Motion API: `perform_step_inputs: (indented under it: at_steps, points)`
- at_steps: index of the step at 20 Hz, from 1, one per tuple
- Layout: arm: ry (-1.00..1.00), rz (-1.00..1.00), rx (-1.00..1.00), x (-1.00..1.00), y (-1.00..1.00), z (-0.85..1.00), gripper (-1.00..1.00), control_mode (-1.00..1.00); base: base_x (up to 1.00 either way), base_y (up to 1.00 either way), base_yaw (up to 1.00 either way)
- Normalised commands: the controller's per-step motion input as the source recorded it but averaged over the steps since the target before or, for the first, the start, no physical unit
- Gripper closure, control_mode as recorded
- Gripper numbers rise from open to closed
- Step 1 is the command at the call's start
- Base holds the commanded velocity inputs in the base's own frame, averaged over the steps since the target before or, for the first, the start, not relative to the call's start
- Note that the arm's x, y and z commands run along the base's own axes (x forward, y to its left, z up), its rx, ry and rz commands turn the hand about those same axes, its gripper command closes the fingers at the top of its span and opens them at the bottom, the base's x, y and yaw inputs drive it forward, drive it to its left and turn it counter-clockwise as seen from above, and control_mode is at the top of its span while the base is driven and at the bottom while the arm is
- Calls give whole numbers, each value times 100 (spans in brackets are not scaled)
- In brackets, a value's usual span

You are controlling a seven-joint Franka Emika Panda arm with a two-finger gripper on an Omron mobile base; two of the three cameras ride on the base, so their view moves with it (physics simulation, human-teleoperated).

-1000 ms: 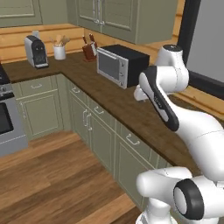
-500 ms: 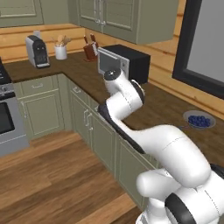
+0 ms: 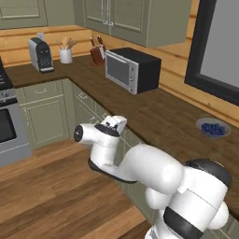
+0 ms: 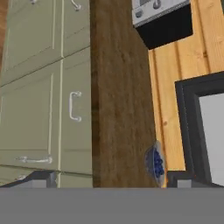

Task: Take a straw from the drawer in front and place it inside the glass cup on the dining counter.

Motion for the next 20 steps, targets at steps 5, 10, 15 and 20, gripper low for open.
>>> perform_step_inputs:
  at_steps: [5,10,15,20]
  points:
    - [0,-3,-29,37,3,-84,-100,-100,0,0,0]
    - [0,-4,-3,53,-8,-75,-100,-100,0,0,0]
    - [0,-7,-1,59,-18,-75,-100,-100,0,0,0]
    - [0,-14,-12,45,-30,-66,-100,-100,0,0,0]
